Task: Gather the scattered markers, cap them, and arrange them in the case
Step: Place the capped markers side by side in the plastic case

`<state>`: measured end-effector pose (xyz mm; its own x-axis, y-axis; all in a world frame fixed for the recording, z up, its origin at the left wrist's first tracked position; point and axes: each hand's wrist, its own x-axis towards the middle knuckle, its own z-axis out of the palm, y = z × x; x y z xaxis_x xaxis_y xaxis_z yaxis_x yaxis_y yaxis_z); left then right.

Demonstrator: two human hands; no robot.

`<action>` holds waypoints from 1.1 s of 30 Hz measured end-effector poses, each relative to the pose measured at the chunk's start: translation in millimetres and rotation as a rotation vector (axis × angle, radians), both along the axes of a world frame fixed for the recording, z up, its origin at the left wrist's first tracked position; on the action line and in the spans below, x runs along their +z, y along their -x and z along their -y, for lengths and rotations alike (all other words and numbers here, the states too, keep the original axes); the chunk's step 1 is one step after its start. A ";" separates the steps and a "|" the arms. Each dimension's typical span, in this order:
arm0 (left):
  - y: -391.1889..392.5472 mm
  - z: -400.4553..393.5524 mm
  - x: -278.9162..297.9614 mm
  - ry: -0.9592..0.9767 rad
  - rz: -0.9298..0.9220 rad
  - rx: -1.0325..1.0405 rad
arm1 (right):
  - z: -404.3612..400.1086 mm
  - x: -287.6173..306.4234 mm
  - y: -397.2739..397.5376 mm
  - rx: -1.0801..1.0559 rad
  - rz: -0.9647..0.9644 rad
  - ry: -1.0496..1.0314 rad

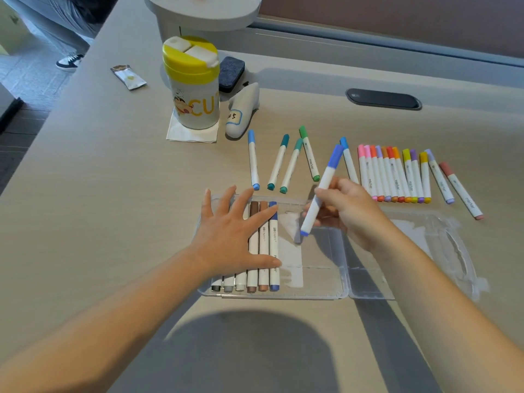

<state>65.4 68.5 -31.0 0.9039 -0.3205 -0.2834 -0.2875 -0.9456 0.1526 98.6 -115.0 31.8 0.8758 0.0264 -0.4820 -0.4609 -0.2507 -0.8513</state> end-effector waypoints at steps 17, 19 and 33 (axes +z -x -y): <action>-0.4 -12.5 11.3 0.180 -0.009 0.042 | -21.4 -23.0 24.7 0.304 -0.122 0.273; -1.9 -9.5 12.5 0.171 -0.012 0.040 | -21.0 -21.6 24.5 0.296 -0.084 0.313; -12.2 17.2 5.1 -0.039 -0.003 -0.099 | 27.2 -33.5 -39.4 -0.196 0.412 0.584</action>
